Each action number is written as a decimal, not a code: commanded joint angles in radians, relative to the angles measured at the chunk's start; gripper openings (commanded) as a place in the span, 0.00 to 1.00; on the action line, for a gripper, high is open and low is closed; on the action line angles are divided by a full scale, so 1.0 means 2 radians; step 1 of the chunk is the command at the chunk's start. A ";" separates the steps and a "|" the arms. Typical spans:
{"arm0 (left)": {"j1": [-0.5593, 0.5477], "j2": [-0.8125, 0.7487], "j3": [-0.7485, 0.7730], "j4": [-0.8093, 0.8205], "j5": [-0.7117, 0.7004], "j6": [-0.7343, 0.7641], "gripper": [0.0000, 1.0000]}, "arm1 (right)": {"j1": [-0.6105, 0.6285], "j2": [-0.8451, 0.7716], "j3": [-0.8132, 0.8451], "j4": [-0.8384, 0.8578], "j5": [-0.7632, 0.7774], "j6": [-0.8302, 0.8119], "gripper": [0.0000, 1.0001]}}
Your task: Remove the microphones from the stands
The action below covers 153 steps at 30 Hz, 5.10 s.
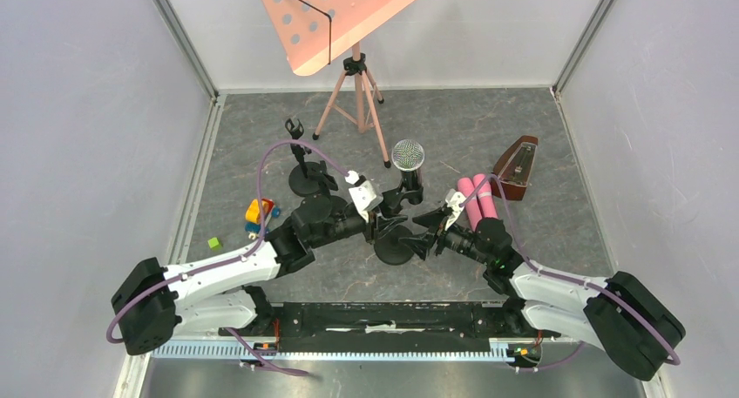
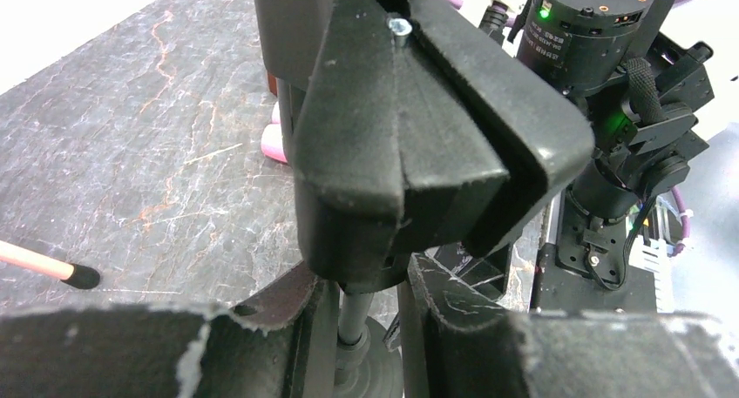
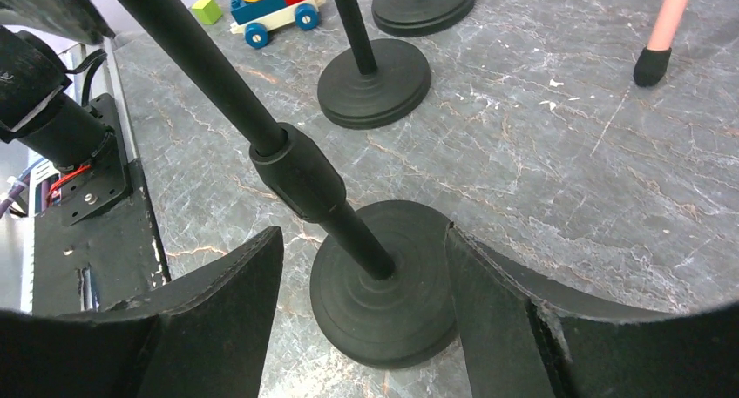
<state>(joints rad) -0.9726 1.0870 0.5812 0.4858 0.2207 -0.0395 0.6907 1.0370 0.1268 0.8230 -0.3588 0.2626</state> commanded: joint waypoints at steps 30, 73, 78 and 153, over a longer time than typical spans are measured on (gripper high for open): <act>0.008 0.052 -0.052 0.176 -0.064 -0.037 0.32 | -0.002 0.024 0.010 0.040 0.004 -0.024 0.74; 0.008 0.093 -0.005 0.180 0.124 -0.068 0.02 | 0.000 0.089 -0.035 0.248 -0.040 0.033 0.51; 0.009 0.084 -0.011 0.172 0.076 -0.073 0.02 | 0.013 0.093 -0.028 0.238 0.012 0.032 0.27; 0.008 0.031 -0.003 0.072 -0.011 -0.078 0.02 | 0.163 0.113 0.027 0.188 0.307 -0.069 0.00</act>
<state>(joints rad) -0.9489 1.1500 0.5560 0.5430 0.2268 -0.1596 0.9138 1.2606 0.1402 1.1954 -0.1654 0.2310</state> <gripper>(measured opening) 0.211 0.307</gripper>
